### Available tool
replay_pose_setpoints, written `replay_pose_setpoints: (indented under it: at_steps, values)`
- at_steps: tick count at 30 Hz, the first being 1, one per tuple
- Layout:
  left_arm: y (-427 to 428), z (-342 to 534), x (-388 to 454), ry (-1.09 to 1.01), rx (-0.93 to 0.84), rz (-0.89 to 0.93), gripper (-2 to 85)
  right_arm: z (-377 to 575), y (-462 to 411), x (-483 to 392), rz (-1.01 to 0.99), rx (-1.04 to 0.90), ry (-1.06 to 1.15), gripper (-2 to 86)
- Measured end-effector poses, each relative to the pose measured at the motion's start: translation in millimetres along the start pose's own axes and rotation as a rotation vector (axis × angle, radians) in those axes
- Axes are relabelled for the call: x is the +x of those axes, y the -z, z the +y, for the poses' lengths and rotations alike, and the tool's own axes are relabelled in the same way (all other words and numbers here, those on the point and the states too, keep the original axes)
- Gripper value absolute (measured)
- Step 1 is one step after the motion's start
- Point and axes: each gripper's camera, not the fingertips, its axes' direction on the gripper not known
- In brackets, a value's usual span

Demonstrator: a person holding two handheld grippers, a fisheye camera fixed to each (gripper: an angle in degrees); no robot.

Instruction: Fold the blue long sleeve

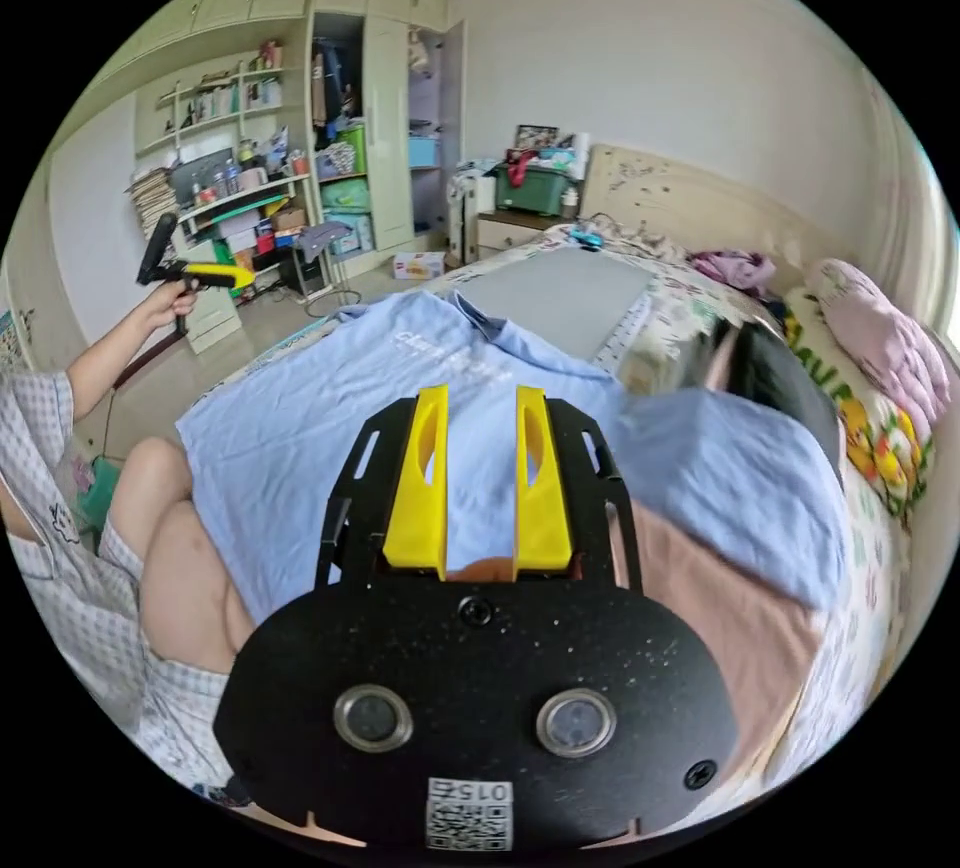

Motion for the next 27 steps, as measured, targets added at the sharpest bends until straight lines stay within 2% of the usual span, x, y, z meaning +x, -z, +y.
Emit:
replay_pose_setpoints:
  at_steps: [6,8,10,12,14,15,17,20,23,25,27]
  values:
    - [-179.1,-142.1,-23.6,-0.066,-0.12,-0.026,8.2,-99.8,-166.8,52.2,-0.017,-0.14,0.086,13.4]
    - [-228.1,-164.8,-26.5,-0.047,-0.13,-0.039,8.6,-113.5,-199.8,62.3,-0.03,-0.149,0.114,13.5]
    - [-272.4,-179.7,-25.9,-0.037,-0.156,0.034,9.8,-123.1,-234.3,68.3,-0.05,-0.205,0.159,13.6]
    - [-326.1,-189.6,-19.8,-0.05,-0.248,0.072,10.2,-128.5,-278.6,70.8,-0.039,-0.327,0.235,13.2]
    - [-353.8,-191.5,-15.9,-0.046,-0.294,0.068,8.4,-130.6,-301.0,74.4,0.042,-0.37,0.264,10.3]
    - [-361.4,-193.7,-14.6,-0.029,-0.281,0.057,6.2,-134.2,-306.0,79.8,0.103,-0.343,0.252,5.0]
    - [-361.9,-201.4,-11.4,-0.026,-0.222,0.026,4.1,-145.2,-304.4,93.6,0.154,-0.261,0.177,1.3]
    - [-357.8,-220.2,-4.6,-0.018,-0.139,-0.065,2.9,-169.4,-310.1,124.7,0.202,-0.212,0.004,0.3]
    - [-369.5,-229.7,11.0,-0.025,-0.107,-0.147,2.8,-186.1,-341.7,132.3,0.276,-0.27,-0.024,0.5]
    - [-386.1,-229.4,21.3,-0.038,-0.137,-0.206,3.3,-192.0,-368.2,129.8,0.314,-0.341,-0.028,1.0]
    - [-414.9,-224.7,27.2,-0.034,-0.256,-0.264,4.8,-200.4,-383.0,136.1,0.318,-0.354,-0.1,3.3]
